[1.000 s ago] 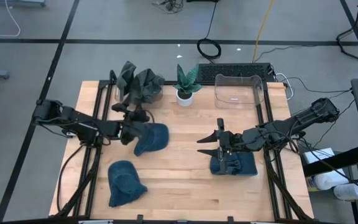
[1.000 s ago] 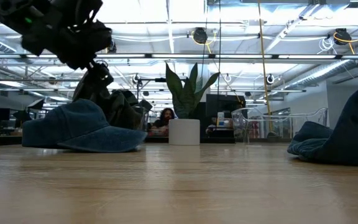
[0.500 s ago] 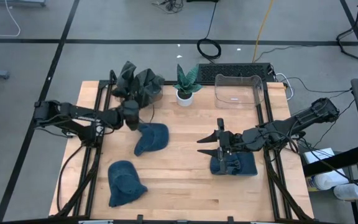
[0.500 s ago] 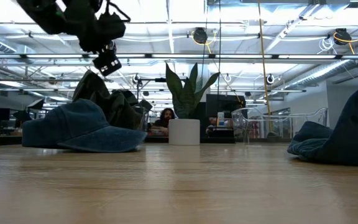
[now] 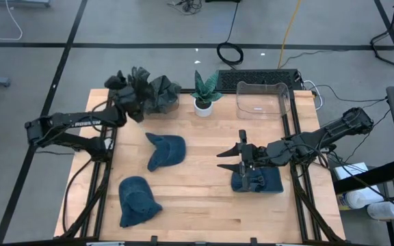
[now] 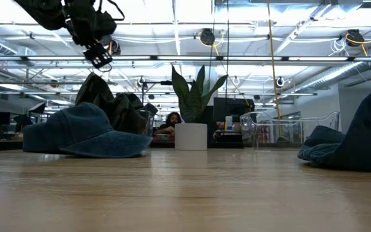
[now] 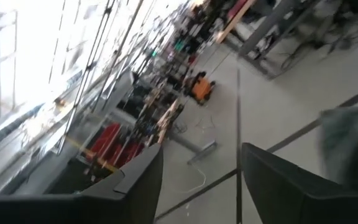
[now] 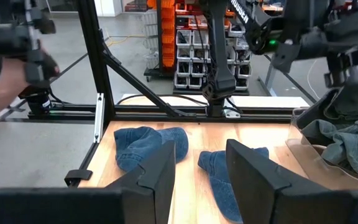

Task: Pick & Place hat
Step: Put the green cap into the left transparent bin

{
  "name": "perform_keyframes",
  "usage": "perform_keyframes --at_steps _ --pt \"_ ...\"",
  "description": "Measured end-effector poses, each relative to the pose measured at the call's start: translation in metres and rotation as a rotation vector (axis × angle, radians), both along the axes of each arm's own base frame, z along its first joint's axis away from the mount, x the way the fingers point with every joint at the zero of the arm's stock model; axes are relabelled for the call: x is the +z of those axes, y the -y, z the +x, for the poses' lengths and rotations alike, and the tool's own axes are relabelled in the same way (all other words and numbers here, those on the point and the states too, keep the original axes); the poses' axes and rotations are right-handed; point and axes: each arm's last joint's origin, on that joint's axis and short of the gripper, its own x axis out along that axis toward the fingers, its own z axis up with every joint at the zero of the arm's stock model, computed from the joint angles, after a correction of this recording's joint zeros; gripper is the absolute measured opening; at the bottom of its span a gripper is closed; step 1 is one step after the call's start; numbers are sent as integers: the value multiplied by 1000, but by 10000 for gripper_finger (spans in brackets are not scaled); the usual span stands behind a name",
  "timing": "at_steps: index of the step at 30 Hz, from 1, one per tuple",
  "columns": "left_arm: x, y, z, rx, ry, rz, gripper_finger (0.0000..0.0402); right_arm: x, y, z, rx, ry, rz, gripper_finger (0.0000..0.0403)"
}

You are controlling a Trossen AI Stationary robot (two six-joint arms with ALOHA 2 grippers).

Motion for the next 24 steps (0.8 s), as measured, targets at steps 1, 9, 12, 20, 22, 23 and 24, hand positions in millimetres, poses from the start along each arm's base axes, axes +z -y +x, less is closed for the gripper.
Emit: perform_keyframes --at_steps 1,9,12,20,22,23,24 --pt "2 -4 -5 18 7 4 213 0 0 0 0 0 0 130" --pt "9 -34 -33 109 78 57 185 0 0 0 0 0 0 130" --pt "7 -43 -40 150 116 75 180 0 0 0 0 0 0 130" --pt "4 -46 -45 216 115 65 189 0 0 0 0 0 0 130" --pt "0 -47 -46 228 119 61 194 0 0 0 0 0 0 130" --pt "-3 -47 -46 228 130 62 196 0 0 0 0 0 0 130" --pt "-7 -47 -47 225 146 66 199 0 0 0 0 0 0 130"
